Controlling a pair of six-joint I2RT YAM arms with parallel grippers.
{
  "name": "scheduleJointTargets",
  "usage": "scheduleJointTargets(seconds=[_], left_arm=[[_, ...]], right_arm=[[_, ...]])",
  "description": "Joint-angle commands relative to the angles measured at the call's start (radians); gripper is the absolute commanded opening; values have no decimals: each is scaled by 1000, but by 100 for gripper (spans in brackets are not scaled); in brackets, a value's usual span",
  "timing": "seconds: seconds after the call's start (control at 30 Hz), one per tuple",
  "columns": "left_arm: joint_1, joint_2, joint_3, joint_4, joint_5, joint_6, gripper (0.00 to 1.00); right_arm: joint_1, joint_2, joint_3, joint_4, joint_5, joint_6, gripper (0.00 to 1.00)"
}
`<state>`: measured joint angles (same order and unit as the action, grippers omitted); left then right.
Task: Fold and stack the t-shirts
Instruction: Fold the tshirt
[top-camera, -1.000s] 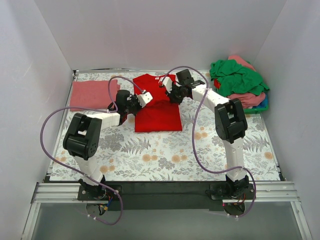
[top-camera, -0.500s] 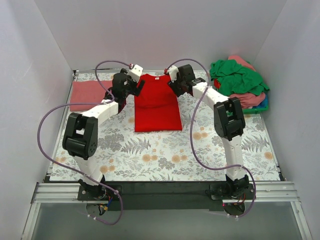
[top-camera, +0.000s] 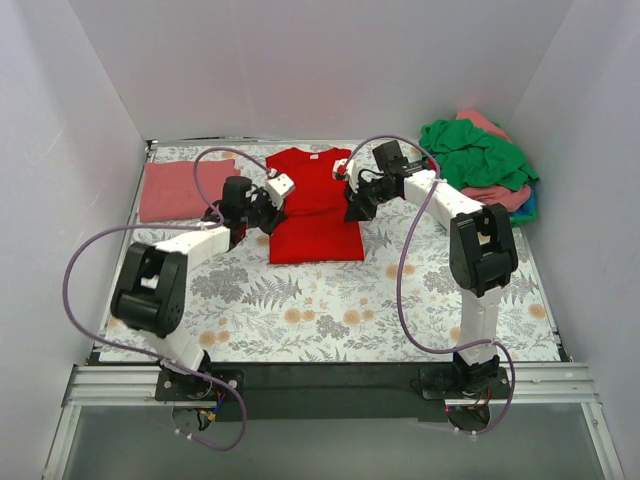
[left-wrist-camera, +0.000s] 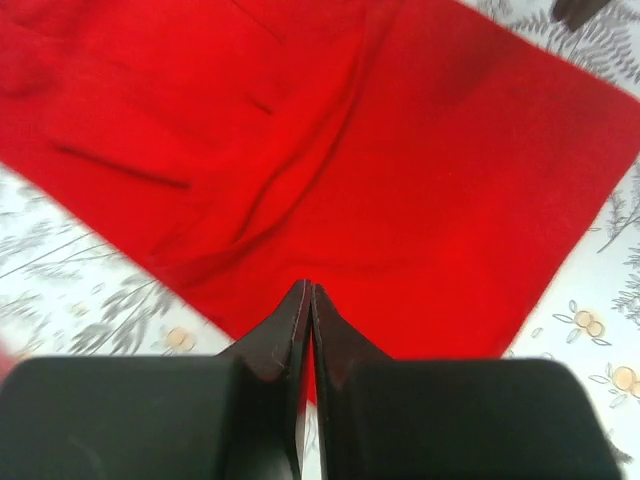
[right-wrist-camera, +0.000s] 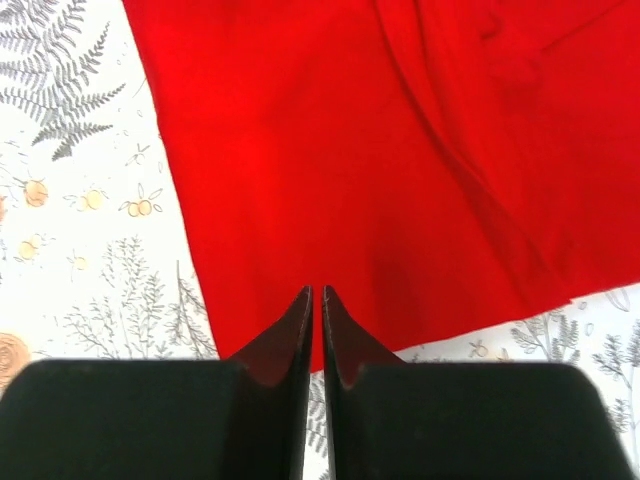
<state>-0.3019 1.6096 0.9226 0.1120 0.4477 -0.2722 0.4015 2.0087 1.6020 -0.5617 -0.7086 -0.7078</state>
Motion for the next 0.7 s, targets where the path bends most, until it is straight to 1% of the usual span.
scheduleJointTargets(seconds=[0.0, 0.07, 0.1, 0.23, 0.4, 0.67], left_arm=[[3, 123, 122, -46, 123, -44, 0], [-5, 173, 169, -51, 152, -56, 0], [-8, 203, 182, -52, 151, -62, 0], [-25, 246, 205, -58, 128, -58, 0], [-31, 297, 220, -58, 65, -62, 0], [-31, 368, 257, 5, -61, -99, 0]], right_arm=[[0, 5, 3, -3, -46, 50, 11], [0, 13, 4, 0, -31, 59, 11], [0, 18, 6, 2, -19, 65, 11], [-1, 47, 15, 11, -11, 80, 11], [10, 88, 44, 13, 15, 106, 10], [65, 114, 36, 11, 100, 97, 10]])
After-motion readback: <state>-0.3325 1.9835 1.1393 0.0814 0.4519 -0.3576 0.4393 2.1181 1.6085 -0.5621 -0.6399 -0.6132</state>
